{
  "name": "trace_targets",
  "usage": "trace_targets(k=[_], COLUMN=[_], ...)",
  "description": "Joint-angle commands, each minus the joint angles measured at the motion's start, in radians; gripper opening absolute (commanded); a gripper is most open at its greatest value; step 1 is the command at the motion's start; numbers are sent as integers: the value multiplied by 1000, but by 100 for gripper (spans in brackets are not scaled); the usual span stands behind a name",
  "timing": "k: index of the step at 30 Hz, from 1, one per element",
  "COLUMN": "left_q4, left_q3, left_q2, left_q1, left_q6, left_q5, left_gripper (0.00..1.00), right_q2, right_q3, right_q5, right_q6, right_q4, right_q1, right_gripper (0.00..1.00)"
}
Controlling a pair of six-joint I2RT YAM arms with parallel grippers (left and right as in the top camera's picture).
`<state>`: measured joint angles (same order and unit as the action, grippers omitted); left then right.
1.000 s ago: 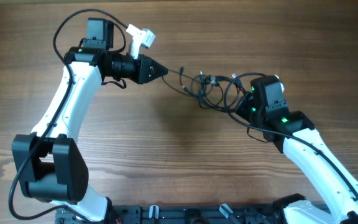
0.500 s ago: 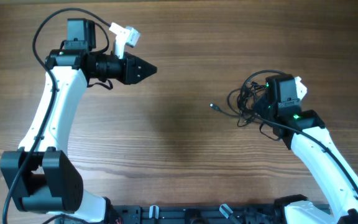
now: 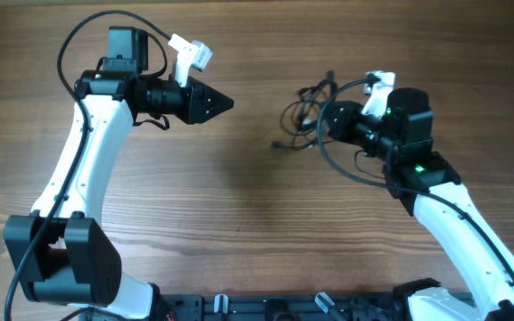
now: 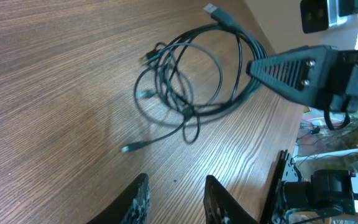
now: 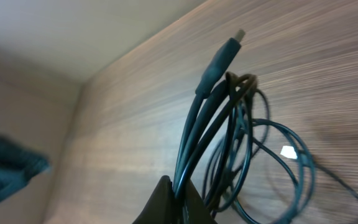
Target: Untangle cables
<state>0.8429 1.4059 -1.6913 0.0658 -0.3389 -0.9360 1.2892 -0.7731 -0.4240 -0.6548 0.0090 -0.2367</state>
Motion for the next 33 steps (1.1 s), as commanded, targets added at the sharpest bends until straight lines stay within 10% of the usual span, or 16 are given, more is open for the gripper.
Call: trace_targets(k=[1, 14, 19, 33], left_q4=[2, 42, 52, 6], left_q3=[1, 1, 1, 1], left_q2=[18, 18, 18, 18], left_q1=[1, 3, 25, 49], left_q6=[-24, -40, -39, 40], left_q5=[2, 11, 86, 220], left_gripper=[30, 33, 35, 35], right_q2=[36, 315, 312, 307], right_q3=[-8, -141, -315, -568], right_q5=[-72, 0, 117, 431], right_q6=[73, 352, 461, 398], right_q4=[13, -272, -523, -945], right_q1=[-41, -79, -78, -80], right_gripper=[4, 5, 62, 53])
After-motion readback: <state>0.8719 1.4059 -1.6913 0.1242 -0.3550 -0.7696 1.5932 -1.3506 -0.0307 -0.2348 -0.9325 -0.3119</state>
